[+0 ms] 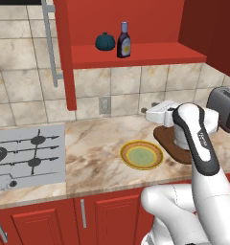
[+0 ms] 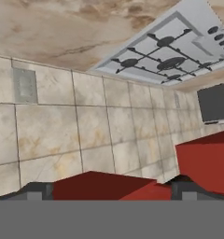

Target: Pick the chicken drumstick from the plate and place it on the cutting board. Then pick the condiment bottle from the cabinet and place it next to the cutting board.

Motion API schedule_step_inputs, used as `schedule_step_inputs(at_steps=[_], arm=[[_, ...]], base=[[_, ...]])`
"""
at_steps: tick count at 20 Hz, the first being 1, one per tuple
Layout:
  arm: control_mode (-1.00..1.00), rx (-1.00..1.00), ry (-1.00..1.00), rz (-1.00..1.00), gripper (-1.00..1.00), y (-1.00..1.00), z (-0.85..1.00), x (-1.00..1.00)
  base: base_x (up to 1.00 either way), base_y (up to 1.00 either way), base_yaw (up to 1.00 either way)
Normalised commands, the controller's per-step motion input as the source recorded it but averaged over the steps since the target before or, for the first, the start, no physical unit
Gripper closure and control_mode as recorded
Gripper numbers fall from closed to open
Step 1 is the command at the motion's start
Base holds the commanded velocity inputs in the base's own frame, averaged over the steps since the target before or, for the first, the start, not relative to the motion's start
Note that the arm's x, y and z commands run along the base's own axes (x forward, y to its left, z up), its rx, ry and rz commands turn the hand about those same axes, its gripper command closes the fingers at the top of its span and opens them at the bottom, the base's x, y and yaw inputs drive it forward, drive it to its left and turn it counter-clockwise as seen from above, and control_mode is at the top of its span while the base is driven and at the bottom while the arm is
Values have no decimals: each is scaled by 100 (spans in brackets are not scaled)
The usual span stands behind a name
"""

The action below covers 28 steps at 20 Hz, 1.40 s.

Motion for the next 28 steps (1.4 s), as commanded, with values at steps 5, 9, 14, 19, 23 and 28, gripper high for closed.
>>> schedule_step_inputs(at_steps=[5,9,14,19,23,28], arm=[[-100,14,5,0,-100,9,37,0],[-100,12,0,0,-100,5,40,0],[-100,5,0,0,-100,0,36,0],[-100,0,-4,0,-100,0,33,-1],[-100,0,-8,0,-100,0,29,-10],[-100,-3,-15,0,-100,0,19,-19]], base=[[0,0,0],[0,0,0],[0,0,0],[0,0,0],[0,0,0],[0,0,0]])
